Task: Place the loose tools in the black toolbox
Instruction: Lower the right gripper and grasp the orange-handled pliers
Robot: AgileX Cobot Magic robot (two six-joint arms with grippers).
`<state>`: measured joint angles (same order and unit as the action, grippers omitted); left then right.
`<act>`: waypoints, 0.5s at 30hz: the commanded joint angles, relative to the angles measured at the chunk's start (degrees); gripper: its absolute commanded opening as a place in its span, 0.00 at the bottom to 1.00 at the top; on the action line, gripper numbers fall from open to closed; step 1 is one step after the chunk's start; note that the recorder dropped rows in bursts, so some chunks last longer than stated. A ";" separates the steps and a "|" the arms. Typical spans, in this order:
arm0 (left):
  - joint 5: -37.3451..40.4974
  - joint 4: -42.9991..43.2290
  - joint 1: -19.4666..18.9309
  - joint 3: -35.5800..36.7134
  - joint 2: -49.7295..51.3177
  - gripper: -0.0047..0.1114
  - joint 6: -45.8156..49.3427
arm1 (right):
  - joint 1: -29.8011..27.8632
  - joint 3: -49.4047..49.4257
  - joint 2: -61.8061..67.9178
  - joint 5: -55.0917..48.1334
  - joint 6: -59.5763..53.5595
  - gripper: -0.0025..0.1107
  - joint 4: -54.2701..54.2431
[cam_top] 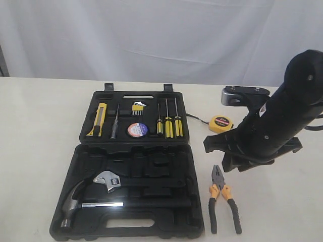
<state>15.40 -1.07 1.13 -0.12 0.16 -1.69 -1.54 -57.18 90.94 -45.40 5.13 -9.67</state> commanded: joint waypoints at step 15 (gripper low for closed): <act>-0.03 -0.14 0.12 0.12 -0.16 0.04 -0.07 | -0.36 -0.06 8.55 7.87 7.35 0.57 6.80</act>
<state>15.40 -1.07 1.13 -0.12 0.16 -1.69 -1.54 -57.18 97.28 -40.06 10.91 -3.35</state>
